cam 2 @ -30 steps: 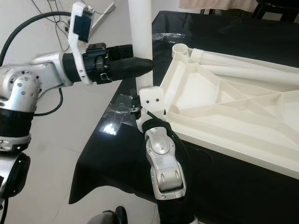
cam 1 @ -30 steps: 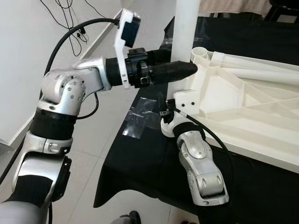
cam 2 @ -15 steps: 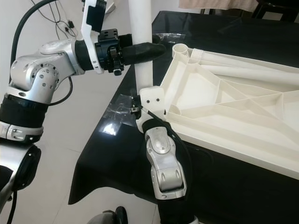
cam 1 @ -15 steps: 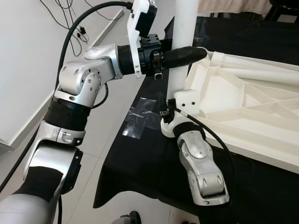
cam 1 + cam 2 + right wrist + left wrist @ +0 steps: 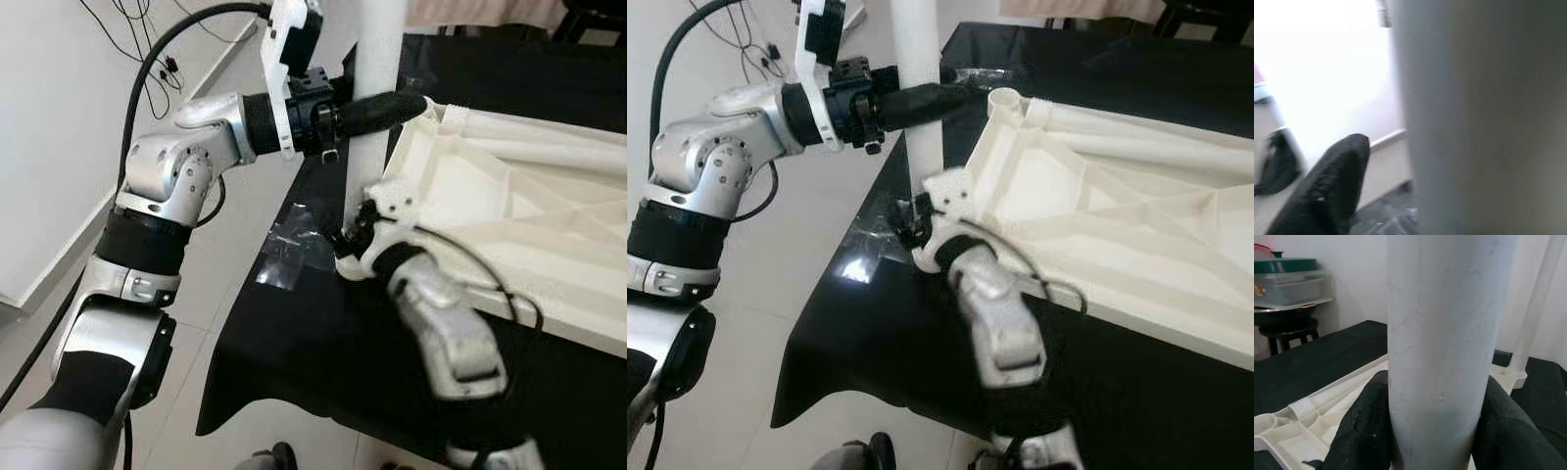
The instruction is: Building children table
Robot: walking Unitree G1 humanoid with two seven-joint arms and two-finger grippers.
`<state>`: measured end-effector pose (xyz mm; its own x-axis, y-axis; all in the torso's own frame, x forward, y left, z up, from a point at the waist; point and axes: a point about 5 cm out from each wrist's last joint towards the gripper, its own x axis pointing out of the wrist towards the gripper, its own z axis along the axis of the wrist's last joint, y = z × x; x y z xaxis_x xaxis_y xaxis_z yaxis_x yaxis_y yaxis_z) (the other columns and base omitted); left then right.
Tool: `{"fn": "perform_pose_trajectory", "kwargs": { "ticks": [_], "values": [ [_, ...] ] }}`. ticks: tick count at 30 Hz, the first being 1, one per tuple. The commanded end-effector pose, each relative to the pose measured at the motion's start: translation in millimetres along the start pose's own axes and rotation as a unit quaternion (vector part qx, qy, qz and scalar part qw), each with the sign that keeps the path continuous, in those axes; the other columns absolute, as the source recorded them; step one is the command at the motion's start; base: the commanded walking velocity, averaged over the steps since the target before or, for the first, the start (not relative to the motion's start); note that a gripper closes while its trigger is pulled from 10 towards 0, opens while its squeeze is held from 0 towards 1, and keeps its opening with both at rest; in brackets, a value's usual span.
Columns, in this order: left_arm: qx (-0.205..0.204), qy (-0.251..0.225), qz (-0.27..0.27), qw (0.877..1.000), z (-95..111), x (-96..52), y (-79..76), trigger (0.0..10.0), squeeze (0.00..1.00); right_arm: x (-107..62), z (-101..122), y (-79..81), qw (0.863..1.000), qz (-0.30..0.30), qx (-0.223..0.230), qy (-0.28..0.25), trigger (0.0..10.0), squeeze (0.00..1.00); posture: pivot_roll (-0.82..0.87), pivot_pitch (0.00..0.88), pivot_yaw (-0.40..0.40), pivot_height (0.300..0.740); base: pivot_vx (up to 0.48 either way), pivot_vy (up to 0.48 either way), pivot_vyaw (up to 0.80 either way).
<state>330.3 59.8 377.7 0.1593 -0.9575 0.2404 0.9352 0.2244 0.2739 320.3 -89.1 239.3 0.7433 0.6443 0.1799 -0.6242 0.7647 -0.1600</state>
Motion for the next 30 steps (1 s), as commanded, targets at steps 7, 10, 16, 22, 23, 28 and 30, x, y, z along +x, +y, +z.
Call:
{"fn": "perform_pose_trajectory", "kwargs": {
  "ticks": [7,10,16,22,23,28,30],
  "values": [
    [-0.008,0.014,-0.044,0.999,-11,10.5,-15.7,0.0,0.0,13.7,14,-13.7,0.974,0.214,-0.061,0.037,10.0,0.0,0.02,0.21,0.121,0.74,0.0,0.0,0.0],
    [-0.008,0.013,-0.048,0.999,-12,11.2,-18.4,0.0,0.0,20.6,18,-17.5,0.968,0.243,-0.048,0.042,10.0,0.0,0.02,0.212,0.117,0.74,0.0,0.0,0.0],
    [-0.004,0.012,-0.056,0.998,-12,12.7,-23.6,0.0,0.0,33.8,12,-20.0,0.948,0.313,0.0,0.064,1.8,0.0,0.03,0.218,0.113,0.74,0.0,0.0,0.0],
    [-0.002,0.012,-0.059,0.998,-12,12.5,-25.5,0.0,0.0,40.9,8,-18.4,0.94,0.334,0.007,0.072,0.0,0.0,0.03,0.222,0.108,0.74,0.0,0.0,0.0],
    [-0.002,0.011,-0.059,0.998,-12,11.9,-25.4,0.0,0.0,43.3,8,-17.6,0.938,0.339,0.006,0.072,0.0,0.0,0.03,0.223,0.106,0.74,0.0,0.0,0.0],
    [0.0,0.01,-0.057,0.998,-12,11.2,-25.4,0.0,0.0,46.2,7,-17.8,0.936,0.344,0.005,0.073,0.0,0.0,0.02,0.223,0.105,0.74,0.0,0.0,0.0],
    [-0.001,0.008,-0.058,0.998,-13,10.9,-25.9,0.0,0.0,47.1,6,-18.4,0.938,0.34,0.002,0.072,0.0,0.0,0.02,0.224,0.103,0.74,0.0,0.0,0.0]
  ]
}}
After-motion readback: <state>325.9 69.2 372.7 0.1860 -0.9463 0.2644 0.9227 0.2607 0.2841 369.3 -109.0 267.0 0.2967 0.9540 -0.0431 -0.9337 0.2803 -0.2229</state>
